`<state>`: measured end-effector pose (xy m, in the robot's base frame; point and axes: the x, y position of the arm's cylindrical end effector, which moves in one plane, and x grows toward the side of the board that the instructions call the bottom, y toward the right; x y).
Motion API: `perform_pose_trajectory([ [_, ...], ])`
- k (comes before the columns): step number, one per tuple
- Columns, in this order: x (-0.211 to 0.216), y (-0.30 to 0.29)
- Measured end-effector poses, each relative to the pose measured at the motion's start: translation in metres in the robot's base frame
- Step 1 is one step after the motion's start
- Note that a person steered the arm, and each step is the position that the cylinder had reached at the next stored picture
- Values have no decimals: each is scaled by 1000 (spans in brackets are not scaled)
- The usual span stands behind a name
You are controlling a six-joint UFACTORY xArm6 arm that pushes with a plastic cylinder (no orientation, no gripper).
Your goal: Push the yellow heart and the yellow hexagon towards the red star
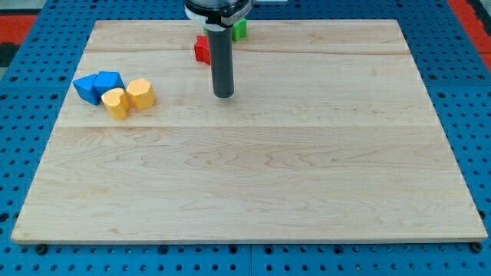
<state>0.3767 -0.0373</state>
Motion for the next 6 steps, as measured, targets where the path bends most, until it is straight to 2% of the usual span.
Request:
perform_pose_trajectory([
  [2, 2, 14],
  [3, 16, 37],
  [4, 56, 63],
  [5, 80, 35],
  [6, 139, -23],
])
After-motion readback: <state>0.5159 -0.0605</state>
